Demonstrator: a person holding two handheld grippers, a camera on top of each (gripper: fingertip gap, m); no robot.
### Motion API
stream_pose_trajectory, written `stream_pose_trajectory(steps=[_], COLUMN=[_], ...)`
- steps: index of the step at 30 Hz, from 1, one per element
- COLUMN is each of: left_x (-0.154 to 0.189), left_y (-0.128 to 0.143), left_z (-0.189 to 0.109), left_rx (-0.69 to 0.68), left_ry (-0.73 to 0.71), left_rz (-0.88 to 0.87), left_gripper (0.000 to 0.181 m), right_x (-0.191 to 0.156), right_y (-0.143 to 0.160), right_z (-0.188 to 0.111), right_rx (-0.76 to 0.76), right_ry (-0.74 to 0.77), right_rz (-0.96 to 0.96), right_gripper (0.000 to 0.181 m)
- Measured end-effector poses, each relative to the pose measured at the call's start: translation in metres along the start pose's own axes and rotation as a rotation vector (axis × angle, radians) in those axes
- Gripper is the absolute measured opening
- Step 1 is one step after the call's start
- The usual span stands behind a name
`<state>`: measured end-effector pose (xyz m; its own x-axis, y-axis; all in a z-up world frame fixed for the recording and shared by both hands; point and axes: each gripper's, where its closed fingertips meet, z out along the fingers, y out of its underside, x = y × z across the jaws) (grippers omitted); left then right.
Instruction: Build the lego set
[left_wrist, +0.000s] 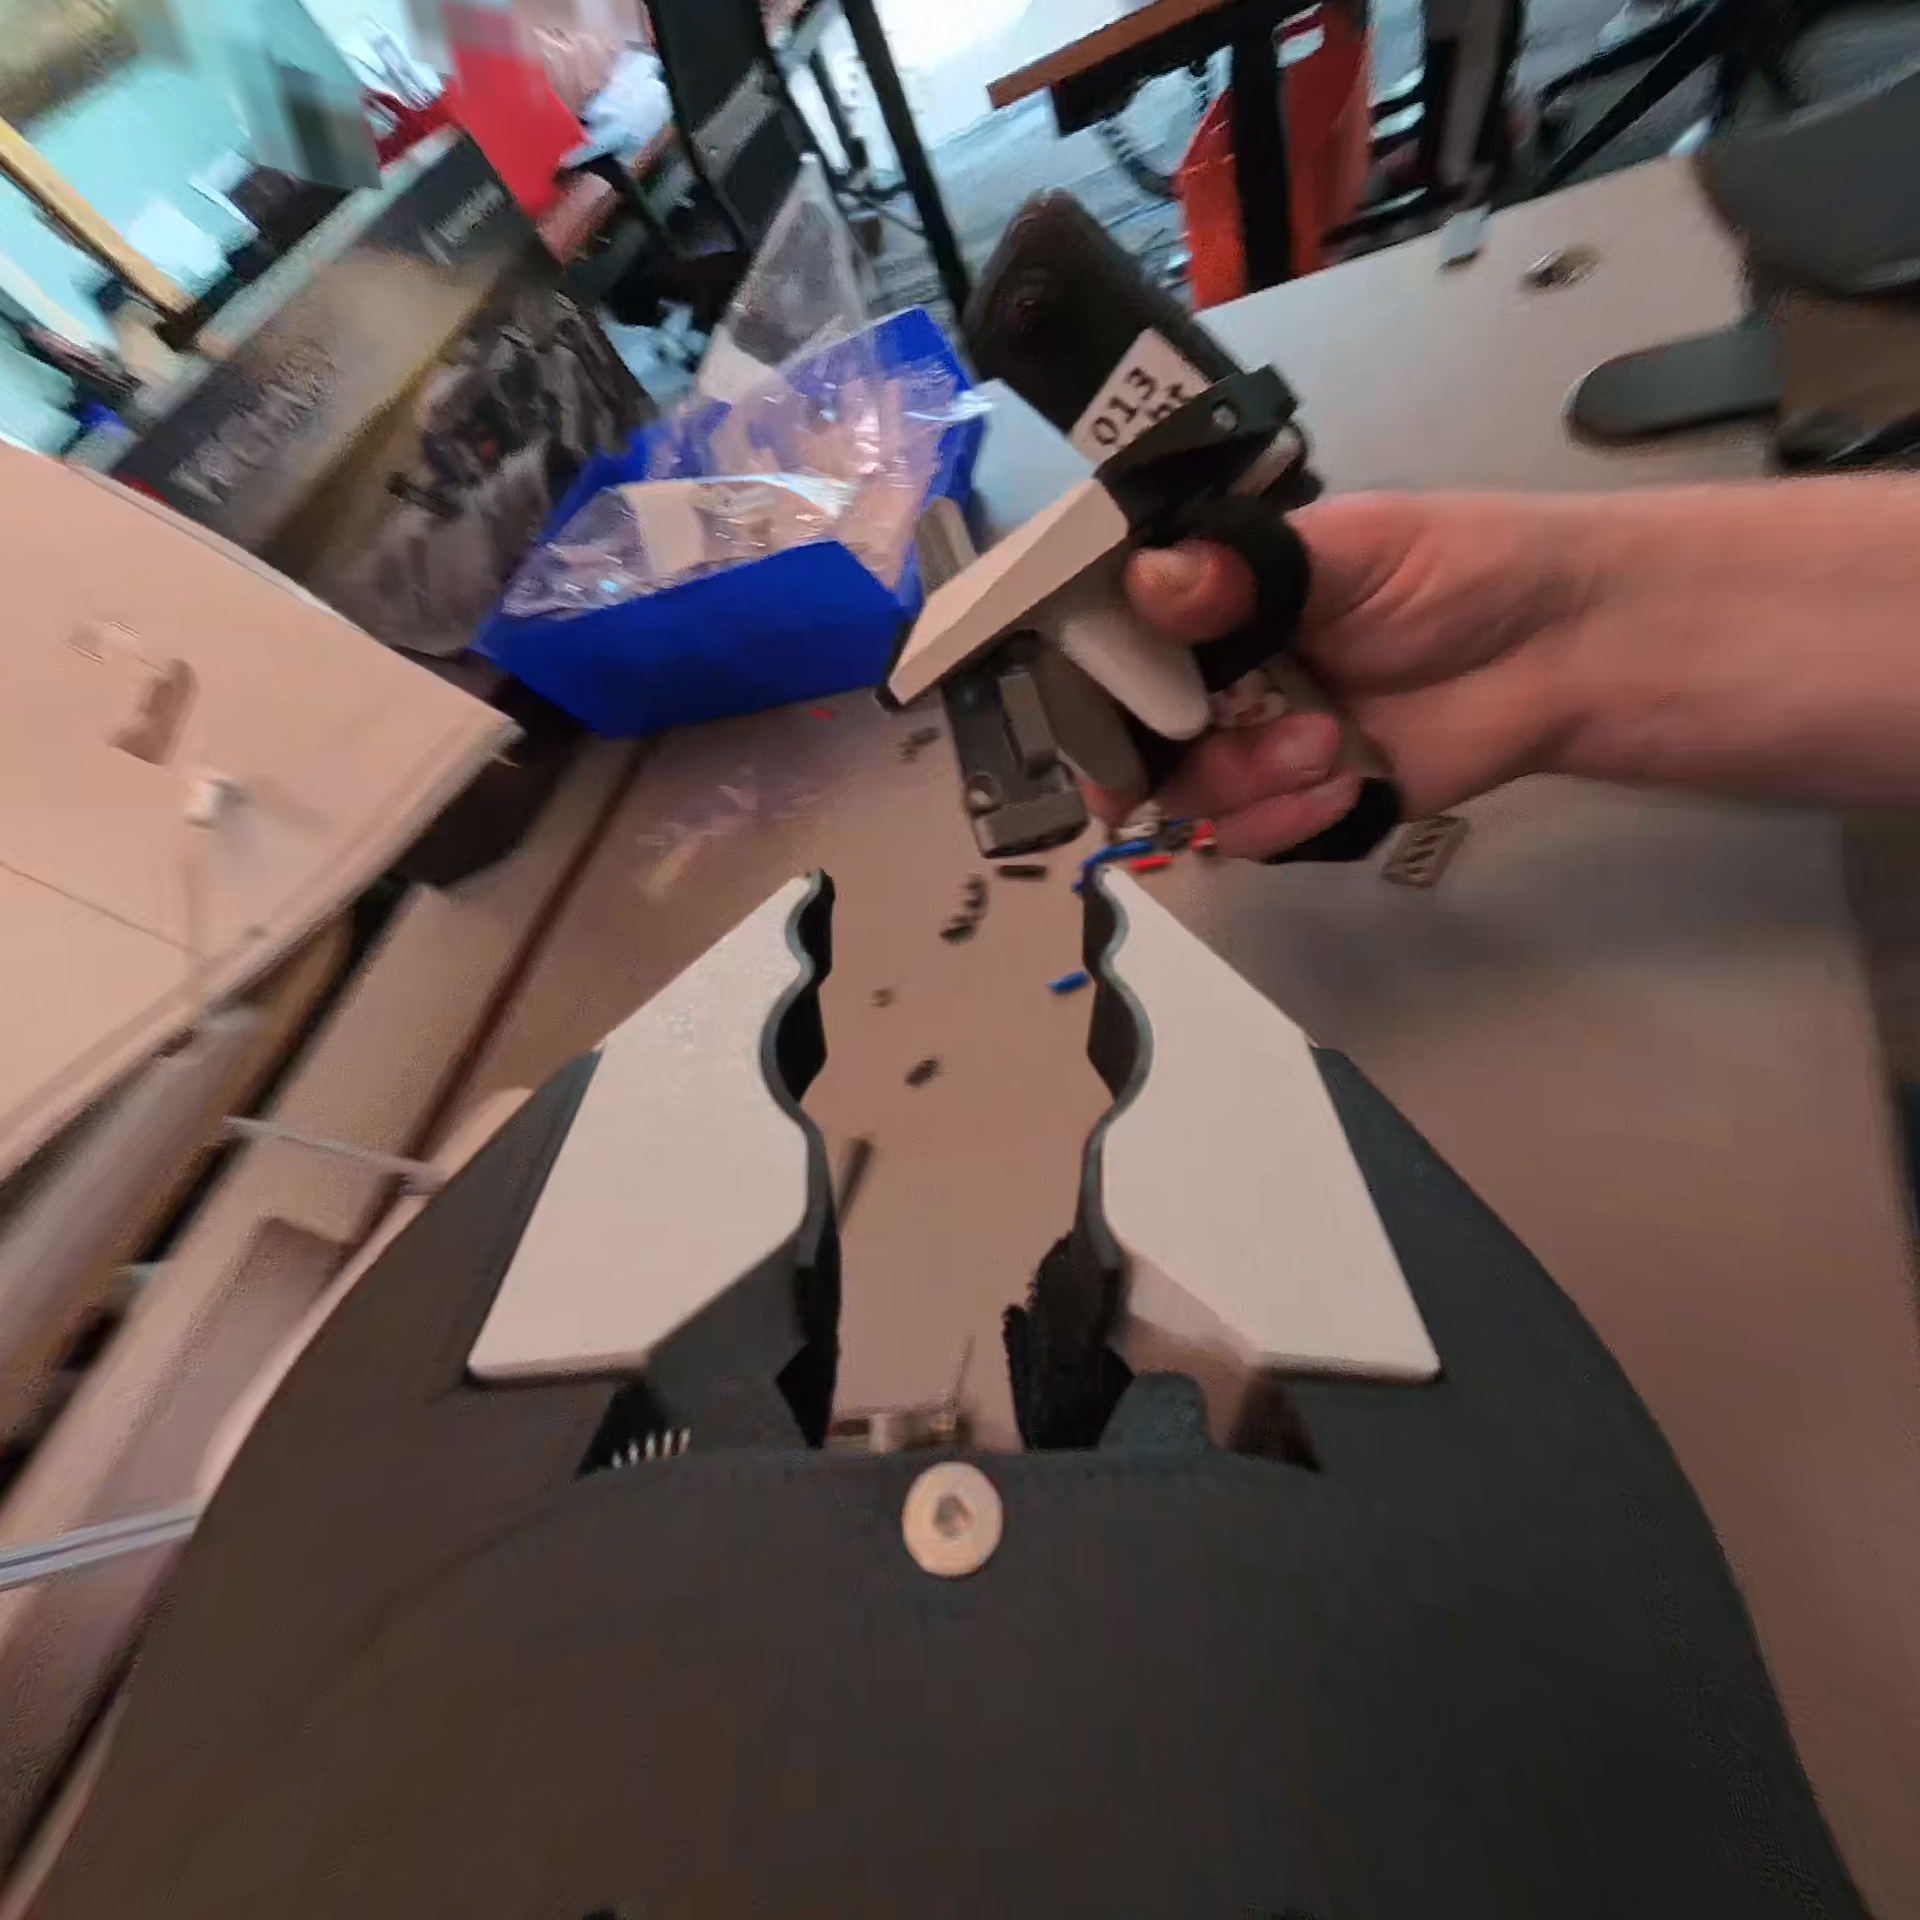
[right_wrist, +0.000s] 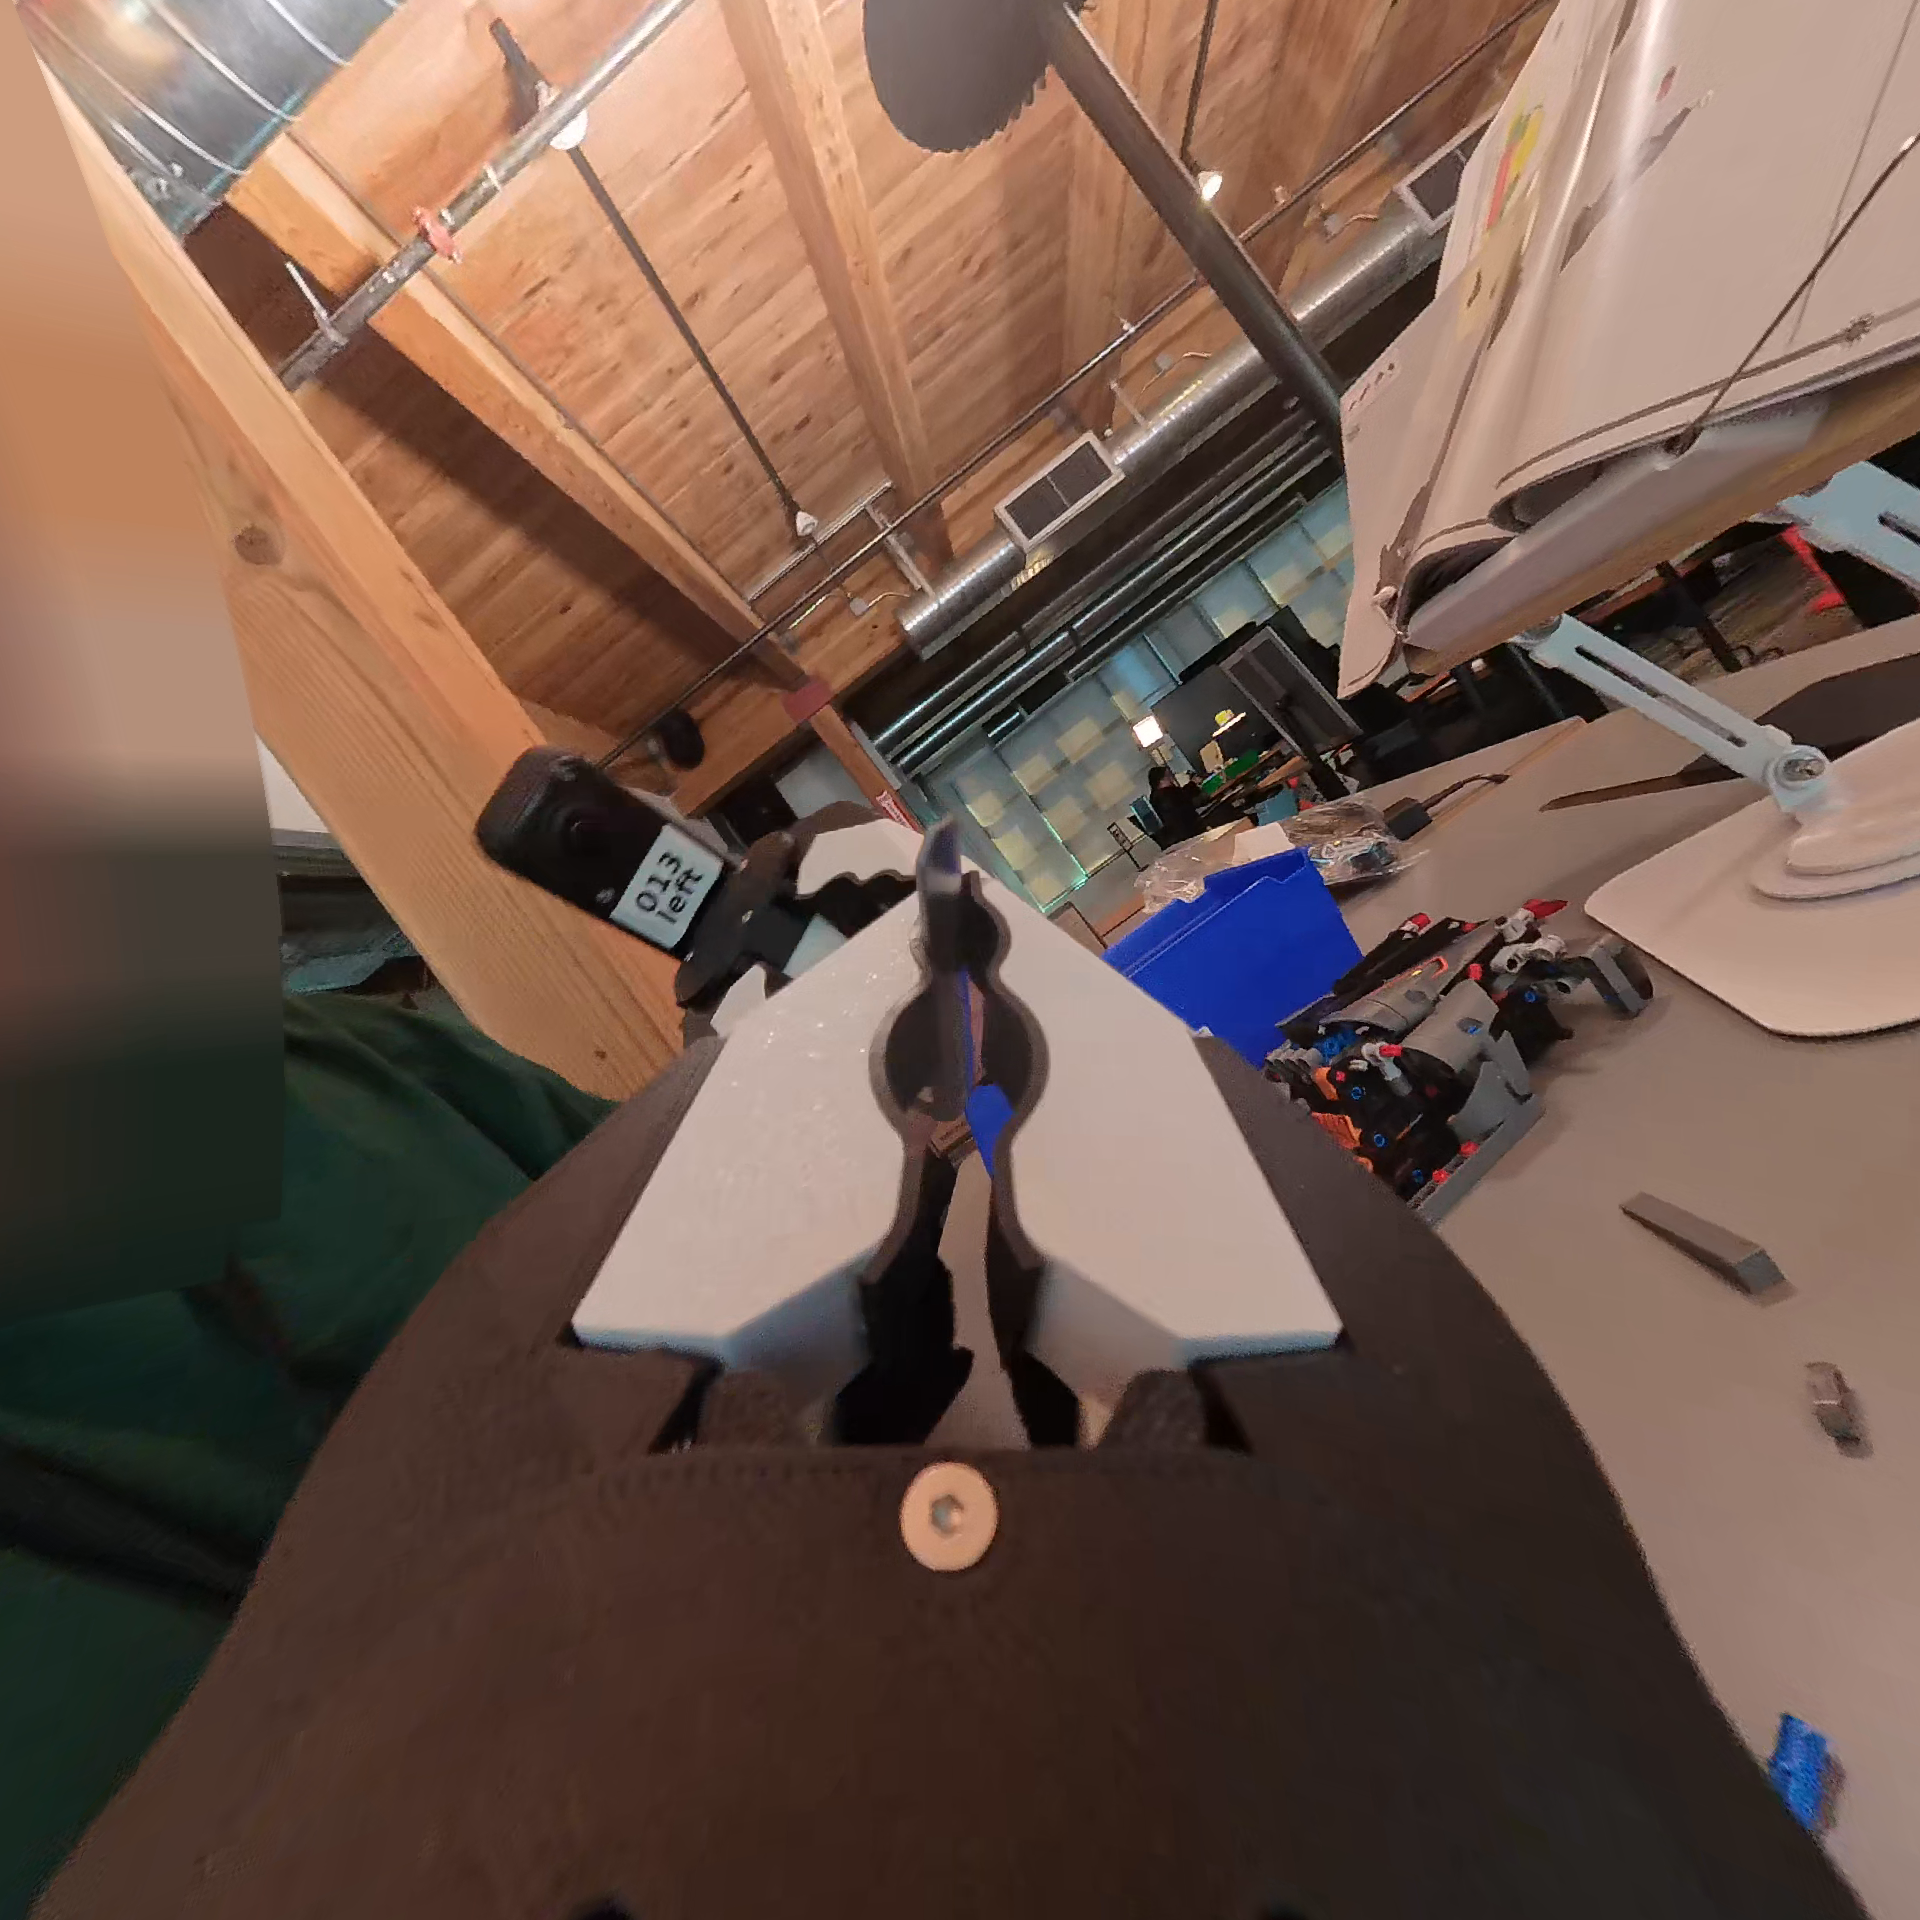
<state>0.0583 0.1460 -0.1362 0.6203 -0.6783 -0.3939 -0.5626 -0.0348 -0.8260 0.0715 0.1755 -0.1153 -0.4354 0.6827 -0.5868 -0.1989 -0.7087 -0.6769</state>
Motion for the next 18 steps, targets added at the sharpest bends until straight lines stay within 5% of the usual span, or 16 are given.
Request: stream_pose_trajectory(steps=[3,7,18], left_x=[0.014,0.028,0.030], left_y=[0.005,0.006,0.007], left_z=[0.002,0.011,0.018], left_rx=[0.010,0.048,0.110], left_ry=[0.157,0.265,0.385], left_rz=[-0.195,-0.340,-0.532], left_gripper=[0.054,0.042,0.019], right_x=[0.001,0.000,0.001], right_y=[0.006,0.012,0.024], right_z=[-0.001,0.003,0.010], right_rx=[-0.070,-0.135,-0.258], right_ry=[-0.016,-0.035,-0.040], right_rz=[-0.028,-0.044,-0.003], right_gripper=[0.000,0.000,0.000])
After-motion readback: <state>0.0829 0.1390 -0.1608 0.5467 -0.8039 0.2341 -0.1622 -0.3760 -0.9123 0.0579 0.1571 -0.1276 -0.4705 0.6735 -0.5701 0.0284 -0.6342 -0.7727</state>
